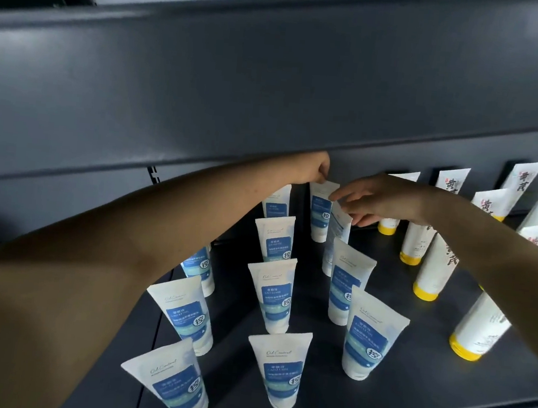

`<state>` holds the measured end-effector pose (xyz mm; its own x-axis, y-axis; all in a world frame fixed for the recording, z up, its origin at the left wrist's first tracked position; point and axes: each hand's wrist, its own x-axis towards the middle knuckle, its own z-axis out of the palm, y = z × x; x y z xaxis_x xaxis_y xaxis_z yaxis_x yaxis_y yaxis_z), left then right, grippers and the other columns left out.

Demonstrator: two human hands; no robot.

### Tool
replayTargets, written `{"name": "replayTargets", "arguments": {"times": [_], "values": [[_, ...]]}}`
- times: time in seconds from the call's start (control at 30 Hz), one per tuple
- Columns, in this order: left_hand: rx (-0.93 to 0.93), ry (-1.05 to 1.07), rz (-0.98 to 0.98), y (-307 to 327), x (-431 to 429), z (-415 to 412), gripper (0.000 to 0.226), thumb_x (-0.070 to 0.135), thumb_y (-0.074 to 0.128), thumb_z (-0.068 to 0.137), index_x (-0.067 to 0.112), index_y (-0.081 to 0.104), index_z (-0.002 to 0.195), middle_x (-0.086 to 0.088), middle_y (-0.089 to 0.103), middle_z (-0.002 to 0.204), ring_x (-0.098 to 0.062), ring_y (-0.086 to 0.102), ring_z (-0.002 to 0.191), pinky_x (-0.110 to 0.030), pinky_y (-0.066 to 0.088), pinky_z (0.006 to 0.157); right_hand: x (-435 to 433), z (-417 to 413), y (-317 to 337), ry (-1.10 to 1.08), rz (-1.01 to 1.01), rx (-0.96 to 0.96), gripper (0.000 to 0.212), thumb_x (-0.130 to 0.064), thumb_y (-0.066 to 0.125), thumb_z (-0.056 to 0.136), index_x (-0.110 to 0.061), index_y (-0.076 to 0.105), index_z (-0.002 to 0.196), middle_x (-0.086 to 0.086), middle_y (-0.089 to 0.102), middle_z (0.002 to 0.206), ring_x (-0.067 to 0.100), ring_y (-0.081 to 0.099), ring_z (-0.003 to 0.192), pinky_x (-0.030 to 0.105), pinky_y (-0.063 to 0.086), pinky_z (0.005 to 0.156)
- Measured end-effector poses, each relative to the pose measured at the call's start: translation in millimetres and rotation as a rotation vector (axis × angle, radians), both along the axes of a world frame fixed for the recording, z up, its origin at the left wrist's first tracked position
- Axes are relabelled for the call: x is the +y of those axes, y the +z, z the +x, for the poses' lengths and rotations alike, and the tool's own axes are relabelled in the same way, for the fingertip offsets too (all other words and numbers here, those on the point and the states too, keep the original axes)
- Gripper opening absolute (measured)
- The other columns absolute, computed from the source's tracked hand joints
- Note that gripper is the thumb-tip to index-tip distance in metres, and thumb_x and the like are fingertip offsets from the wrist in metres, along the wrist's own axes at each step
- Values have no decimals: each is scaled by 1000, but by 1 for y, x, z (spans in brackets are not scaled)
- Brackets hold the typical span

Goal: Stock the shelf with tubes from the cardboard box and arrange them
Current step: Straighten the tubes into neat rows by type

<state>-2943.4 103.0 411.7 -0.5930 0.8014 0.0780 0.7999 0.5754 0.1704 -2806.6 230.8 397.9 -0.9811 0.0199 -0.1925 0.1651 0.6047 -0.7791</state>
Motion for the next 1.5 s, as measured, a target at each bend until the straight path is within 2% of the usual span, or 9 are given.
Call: {"name": "replayTargets", "arguments": {"times": [0.17,0.23,0.4,0.53,0.73,0.8,0.9,1.13,1.5], "values": [[33,-8,-1,-1,-1,-3,21,19,63,88,12,68,107,-2,66,111,-9,49,85,-14,27,56,6,2,6,45,-18,-47,36,-5,61,89,-20,61,122,-1,65,110,20,64,103,34,51,94],[44,1,4,-3,-1,-4,19,19,64,88,13,69,105,-2,67,110,-9,50,85,-16,29,60,7,2,7,32,-16,-36,36,-6,64,86,-19,61,120,-1,66,108,17,65,100,32,51,93],[113,19,41,-11,-1,-2,16,21,62,89,13,69,102,-2,68,106,-10,51,83,-14,24,52,2,-4,3,-73,210,86,15,-27,73,81,-21,67,92,1,66,96,17,64,89,28,56,78],[101,45,73,-14,2,-2,15,21,62,89,13,70,98,-3,68,102,-12,53,82,-22,33,65,-1,-7,-5,-111,389,135,28,-41,69,82,-14,65,91,-1,64,89,10,57,69,21,48,60],[8,72,130,-19,8,-2,9,18,63,88,10,69,90,-8,70,88,-20,64,74,-31,52,72,1,-7,-11,-151,262,125,16,-26,70,84,-12,64,90,-2,66,78,11,65,67,18,52,58],[14,47,124,-19,8,-1,10,17,64,88,9,69,92,-7,69,91,-20,63,78,-30,49,72,5,-5,-11,-130,255,115,6,-18,70,84,-18,65,86,-2,68,84,10,67,68,13,48,55],[15,13,105,-18,9,-3,11,13,65,87,7,70,95,-8,69,98,-21,63,88,-29,48,76,5,-3,-10,-141,290,145,11,-11,67,83,-21,65,80,-10,65,70,8,66,63,7,43,49],[33,13,108,-15,11,-5,9,9,65,85,7,71,91,-8,69,95,-22,63,87,-31,50,78,-3,-4,-12,-194,266,236,9,-9,69,81,-17,68,83,-5,66,69,14,66,63,17,52,63],[2,-14,76,-11,1,-7,15,13,68,84,5,72,97,-7,70,101,-21,64,91,-33,51,85,-4,-11,-17,-226,253,211,13,-8,66,85,-6,69,98,6,68,79,11,65,63,15,53,61]]}}
